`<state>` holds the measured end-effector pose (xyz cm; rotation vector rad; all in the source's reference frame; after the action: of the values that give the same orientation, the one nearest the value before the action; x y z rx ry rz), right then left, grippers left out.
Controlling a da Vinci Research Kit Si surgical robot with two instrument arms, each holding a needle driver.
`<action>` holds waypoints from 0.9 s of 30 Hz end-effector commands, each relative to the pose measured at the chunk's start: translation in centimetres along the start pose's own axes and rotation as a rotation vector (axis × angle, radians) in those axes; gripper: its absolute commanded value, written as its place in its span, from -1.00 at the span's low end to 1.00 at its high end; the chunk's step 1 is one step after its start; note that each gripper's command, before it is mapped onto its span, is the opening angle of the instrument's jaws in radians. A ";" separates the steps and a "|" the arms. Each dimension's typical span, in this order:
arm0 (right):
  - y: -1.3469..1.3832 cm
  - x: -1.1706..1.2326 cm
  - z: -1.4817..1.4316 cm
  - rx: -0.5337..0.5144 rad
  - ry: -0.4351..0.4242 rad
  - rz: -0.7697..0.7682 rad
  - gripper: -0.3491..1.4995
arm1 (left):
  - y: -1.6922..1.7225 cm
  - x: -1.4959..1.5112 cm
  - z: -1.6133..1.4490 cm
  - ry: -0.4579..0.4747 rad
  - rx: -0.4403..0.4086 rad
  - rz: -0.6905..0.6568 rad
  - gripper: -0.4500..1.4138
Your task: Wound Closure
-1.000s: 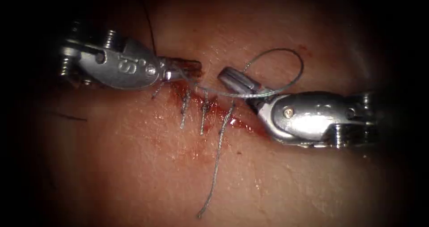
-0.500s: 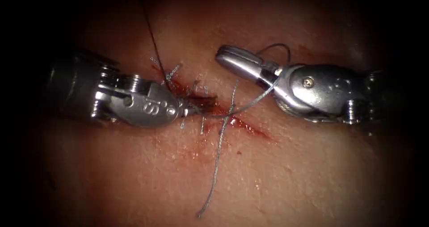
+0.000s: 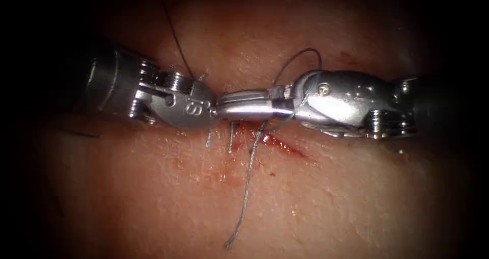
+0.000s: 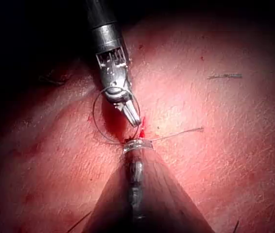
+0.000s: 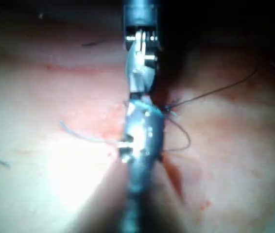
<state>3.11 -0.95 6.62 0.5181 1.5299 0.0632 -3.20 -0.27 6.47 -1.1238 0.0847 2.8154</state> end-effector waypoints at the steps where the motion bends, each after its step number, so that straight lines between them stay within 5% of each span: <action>1: -0.03 -0.07 0.10 0.047 -0.029 -0.013 -1.00 | 0.04 0.00 0.07 0.003 -0.002 0.002 -1.00; 14: -0.45 -0.18 0.37 0.349 -0.269 -0.126 -0.95 | 0.11 0.01 0.12 0.001 -0.009 0.012 -1.00; 20: -0.73 -0.18 0.55 0.433 -0.319 -0.179 0.16 | 0.18 -0.01 0.14 -0.002 -0.013 0.019 -1.00; 27: -0.97 -0.45 0.69 0.512 -0.385 -0.243 0.44 | 0.24 0.01 0.10 -0.001 -0.018 0.021 -1.00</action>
<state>3.42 -2.13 6.66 0.6926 1.1907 -0.6212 -3.25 -0.49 6.47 -1.1306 0.0723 2.8423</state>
